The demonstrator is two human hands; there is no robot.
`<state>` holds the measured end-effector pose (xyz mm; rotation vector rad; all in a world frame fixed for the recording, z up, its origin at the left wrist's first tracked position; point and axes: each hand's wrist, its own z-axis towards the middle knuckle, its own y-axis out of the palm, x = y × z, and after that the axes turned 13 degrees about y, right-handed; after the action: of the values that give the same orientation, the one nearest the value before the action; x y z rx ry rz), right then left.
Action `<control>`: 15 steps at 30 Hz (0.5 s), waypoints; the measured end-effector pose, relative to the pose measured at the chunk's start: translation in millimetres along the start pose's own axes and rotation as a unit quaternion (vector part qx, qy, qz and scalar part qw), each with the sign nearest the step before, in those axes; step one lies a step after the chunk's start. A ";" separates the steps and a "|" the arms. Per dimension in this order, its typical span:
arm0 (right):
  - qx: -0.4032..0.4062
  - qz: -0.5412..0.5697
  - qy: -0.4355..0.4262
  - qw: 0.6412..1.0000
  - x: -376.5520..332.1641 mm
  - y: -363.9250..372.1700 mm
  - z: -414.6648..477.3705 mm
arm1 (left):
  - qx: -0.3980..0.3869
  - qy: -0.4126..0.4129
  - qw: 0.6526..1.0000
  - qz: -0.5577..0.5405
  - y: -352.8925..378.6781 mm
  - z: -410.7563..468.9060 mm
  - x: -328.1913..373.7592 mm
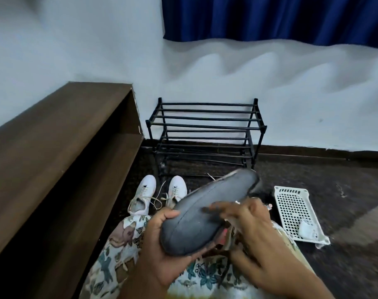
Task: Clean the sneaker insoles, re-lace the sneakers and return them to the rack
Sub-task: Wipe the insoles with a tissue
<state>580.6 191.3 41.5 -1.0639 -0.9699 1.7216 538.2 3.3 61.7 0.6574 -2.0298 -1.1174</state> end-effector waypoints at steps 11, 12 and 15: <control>0.078 0.320 0.045 0.943 -72.1 6.3 17.4 | -0.155 0.074 0.984 -0.045 -17.9 7.9 -5.9; 0.079 0.309 0.016 0.948 -76.2 15.1 14.6 | -0.142 0.087 0.985 -0.054 -21.0 7.9 -7.4; 0.120 0.246 -0.004 0.962 -78.0 24.4 11.1 | -0.081 0.124 0.989 -0.002 -30.6 12.1 -5.2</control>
<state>584.0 108.9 42.7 -1.2002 -0.5017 2.1798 534.7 -2.1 29.0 0.6823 -1.7094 -1.1295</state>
